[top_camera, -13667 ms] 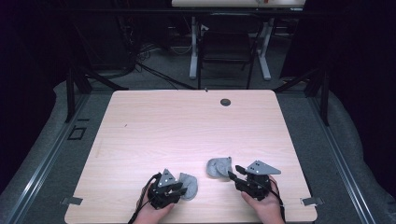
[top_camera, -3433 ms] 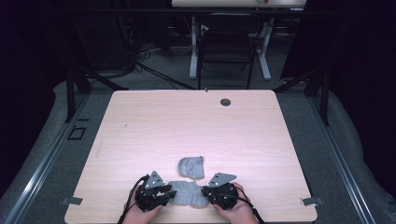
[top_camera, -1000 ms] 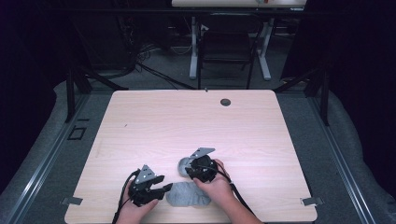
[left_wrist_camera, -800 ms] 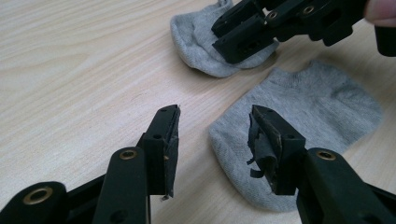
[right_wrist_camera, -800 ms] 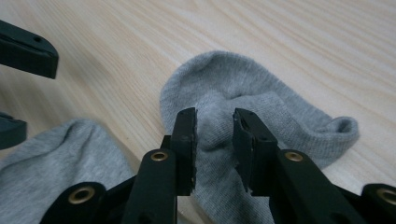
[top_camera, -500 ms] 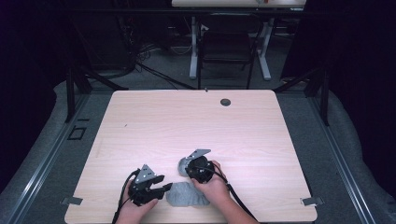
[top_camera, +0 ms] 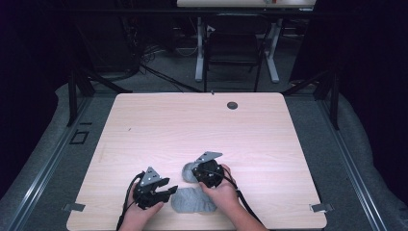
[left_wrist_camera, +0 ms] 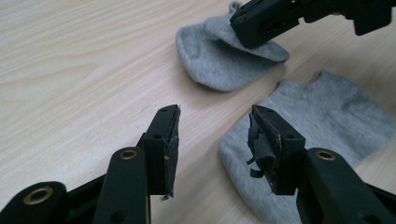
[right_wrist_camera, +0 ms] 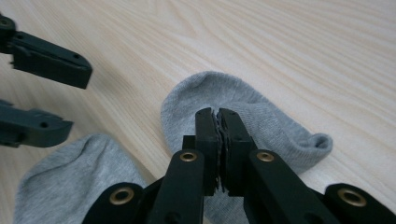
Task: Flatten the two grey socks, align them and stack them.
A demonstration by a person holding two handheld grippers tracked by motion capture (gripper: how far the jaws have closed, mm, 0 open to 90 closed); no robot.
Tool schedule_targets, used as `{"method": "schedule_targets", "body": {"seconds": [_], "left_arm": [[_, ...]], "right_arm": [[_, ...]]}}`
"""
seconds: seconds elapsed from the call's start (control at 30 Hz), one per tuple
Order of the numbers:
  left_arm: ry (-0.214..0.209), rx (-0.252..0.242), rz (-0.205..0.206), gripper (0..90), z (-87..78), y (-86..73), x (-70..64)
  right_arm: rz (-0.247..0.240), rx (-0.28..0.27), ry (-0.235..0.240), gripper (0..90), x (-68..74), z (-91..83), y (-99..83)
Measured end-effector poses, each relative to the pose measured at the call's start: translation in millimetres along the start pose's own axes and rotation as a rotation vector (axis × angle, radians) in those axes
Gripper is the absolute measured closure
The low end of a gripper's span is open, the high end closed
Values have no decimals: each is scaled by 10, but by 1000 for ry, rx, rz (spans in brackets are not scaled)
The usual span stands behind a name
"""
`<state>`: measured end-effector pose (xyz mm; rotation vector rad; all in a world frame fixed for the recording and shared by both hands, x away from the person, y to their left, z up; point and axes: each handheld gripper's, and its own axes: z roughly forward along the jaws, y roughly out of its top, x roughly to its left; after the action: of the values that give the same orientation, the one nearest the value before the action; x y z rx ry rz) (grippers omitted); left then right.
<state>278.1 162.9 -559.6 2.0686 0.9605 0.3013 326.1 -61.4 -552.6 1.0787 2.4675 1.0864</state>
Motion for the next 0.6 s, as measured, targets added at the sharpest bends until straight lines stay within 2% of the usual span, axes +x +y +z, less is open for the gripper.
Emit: {"method": "schedule_targets", "body": {"seconds": [0.23,0.33,0.47,0.53,0.57,0.6], "left_arm": [[24,1,18,539,175,206,44],[29,6,10,562,306,307,69],[44,16,14,563,400,356,94],[50,23,2,568,456,375,97],[55,25,8,571,478,385,106],[53,24,-5,576,501,393,105]], "right_arm": [[-4,-17,12,870,-17,-74,10],[-10,-22,20,870,-21,-80,7],[-23,-22,16,870,-24,-73,2],[-36,-19,14,870,-34,-75,-1],[-29,-19,15,870,-32,-80,-1],[-29,-19,16,870,-32,-84,1]]}}
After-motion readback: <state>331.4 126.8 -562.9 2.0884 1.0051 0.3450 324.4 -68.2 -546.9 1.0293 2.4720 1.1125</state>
